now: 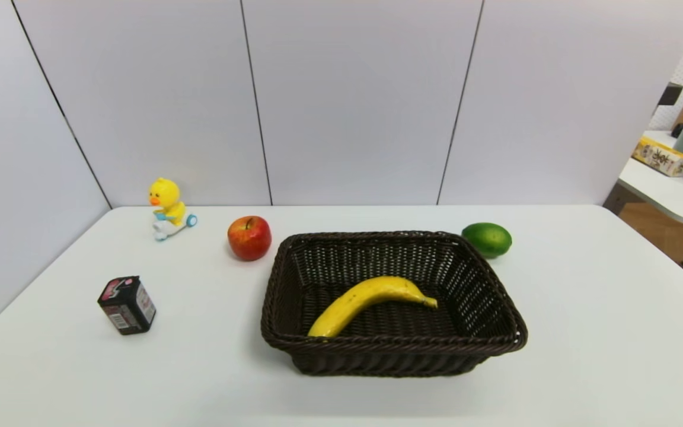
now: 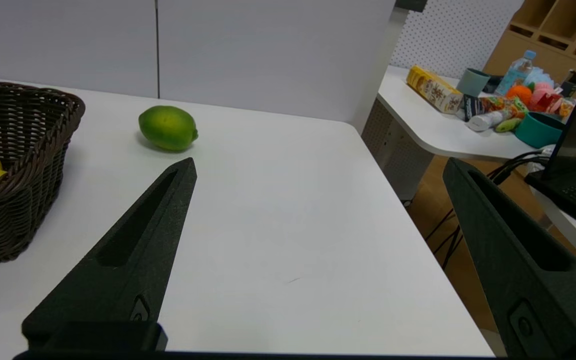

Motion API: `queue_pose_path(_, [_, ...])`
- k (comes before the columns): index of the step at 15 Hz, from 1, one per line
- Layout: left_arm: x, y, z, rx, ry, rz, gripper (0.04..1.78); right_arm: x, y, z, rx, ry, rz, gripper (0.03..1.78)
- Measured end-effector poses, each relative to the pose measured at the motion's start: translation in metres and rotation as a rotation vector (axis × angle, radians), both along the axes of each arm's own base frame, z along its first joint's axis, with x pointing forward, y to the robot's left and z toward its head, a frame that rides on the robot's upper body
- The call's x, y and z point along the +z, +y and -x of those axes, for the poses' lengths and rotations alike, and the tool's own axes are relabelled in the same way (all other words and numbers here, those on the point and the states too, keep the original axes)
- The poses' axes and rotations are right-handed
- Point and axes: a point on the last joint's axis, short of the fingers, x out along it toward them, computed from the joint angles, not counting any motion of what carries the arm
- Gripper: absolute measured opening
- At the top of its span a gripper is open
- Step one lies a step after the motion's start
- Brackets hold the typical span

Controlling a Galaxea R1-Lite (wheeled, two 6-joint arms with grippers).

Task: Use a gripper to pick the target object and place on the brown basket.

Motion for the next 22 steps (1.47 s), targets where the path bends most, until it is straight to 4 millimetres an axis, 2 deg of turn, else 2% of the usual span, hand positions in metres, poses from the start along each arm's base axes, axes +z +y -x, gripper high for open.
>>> queue_pose_path(10, [0.0, 0.0, 0.0, 0.0, 0.0, 0.0, 1.69, -0.046, 0.001, 0.007, 0.066, -0.028, 0.004, 1.71])
queue_pose_path(15, [0.0, 0.0, 0.0, 0.0, 0.0, 0.0, 1.69, -0.081, 0.001, 0.003, 0.072, 0.014, 0.0, 1.71])
queue_pose_path(22, [0.0, 0.0, 0.0, 0.0, 0.0, 0.0, 1.69, -0.096, 0.003, 0.0, 0.177, 0.055, -0.031, 1.71])
